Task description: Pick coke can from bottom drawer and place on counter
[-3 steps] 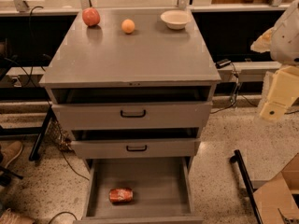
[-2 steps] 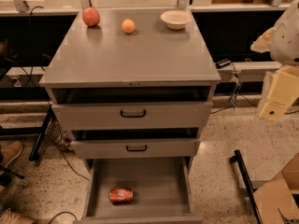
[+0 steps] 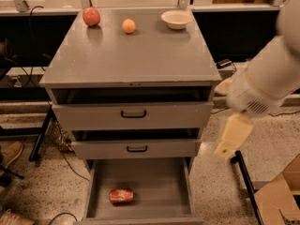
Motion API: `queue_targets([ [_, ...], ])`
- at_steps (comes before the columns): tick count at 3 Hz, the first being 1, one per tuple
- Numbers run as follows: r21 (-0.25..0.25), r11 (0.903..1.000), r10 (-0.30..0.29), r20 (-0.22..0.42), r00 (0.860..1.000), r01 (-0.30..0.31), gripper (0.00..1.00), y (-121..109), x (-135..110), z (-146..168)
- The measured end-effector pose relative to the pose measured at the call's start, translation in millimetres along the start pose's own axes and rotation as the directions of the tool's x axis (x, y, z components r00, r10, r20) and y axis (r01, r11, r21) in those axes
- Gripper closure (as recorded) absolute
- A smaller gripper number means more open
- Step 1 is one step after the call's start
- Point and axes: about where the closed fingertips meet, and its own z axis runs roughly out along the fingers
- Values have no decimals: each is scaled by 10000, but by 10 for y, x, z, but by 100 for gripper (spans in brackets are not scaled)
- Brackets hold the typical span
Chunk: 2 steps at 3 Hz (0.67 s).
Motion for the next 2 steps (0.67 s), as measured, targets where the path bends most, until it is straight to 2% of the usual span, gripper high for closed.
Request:
queue_targets([
  [1, -1040, 9943, 342, 1225, 9919, -214, 0, 583, -399, 1094],
  [2, -1021, 9944, 398, 1148, 9926, -281, 0, 584, -367, 1150],
])
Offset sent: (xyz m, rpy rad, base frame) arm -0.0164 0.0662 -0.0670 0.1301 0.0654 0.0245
